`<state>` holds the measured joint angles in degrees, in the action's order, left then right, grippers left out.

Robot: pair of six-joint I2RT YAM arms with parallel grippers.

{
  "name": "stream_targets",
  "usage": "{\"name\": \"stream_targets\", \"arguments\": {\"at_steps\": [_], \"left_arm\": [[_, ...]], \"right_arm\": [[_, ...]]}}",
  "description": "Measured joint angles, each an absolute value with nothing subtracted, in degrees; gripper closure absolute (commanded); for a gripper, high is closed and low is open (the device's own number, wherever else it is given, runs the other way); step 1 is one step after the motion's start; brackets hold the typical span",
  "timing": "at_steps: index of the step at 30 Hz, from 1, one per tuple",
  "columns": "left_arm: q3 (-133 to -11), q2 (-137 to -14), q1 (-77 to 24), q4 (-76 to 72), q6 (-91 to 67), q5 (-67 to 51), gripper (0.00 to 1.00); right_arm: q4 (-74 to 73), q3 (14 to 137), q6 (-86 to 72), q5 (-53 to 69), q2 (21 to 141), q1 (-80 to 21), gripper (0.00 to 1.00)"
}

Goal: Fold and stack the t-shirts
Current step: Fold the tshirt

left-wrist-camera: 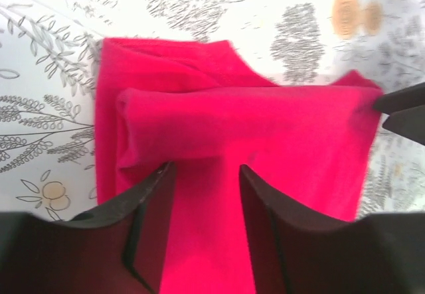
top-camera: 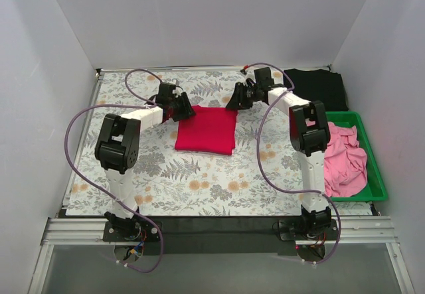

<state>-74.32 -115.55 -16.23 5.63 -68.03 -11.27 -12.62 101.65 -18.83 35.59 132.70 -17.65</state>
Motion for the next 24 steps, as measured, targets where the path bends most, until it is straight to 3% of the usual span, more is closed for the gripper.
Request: {"name": "stream_targets", "arguments": {"at_steps": [3, 10, 15, 17, 24], "left_arm": [[-74.3, -114.0, -16.2, 5.1, -68.2, -12.0, 0.57], [-78.1, -116.2, -14.5, 3.0, -69.6, -14.3, 0.70], [-81.9, -123.9, -12.7, 0.7, -70.9, -16.4, 0.75], [-83.3, -126.2, -12.0, -0.8, -72.0, -19.0, 0.83], [-80.1, -126.6, -10.9, -5.8, -75.5, -22.0, 0.87]], "right_arm": [[-8.1, 98.7, -22.4, 36.9, 130.2, -17.6, 0.63], [3.2, 94.7, -30.6, 40.6, 127.9, -18.1, 0.63], [7.3, 93.4, -33.3, 41.1, 130.5, -17.8, 0.64], [8.6, 92.6, -34.3, 41.1, 132.4, -17.3, 0.64], [13.6, 89.7, -36.5, 44.7, 135.3, -15.2, 0.65]]}}
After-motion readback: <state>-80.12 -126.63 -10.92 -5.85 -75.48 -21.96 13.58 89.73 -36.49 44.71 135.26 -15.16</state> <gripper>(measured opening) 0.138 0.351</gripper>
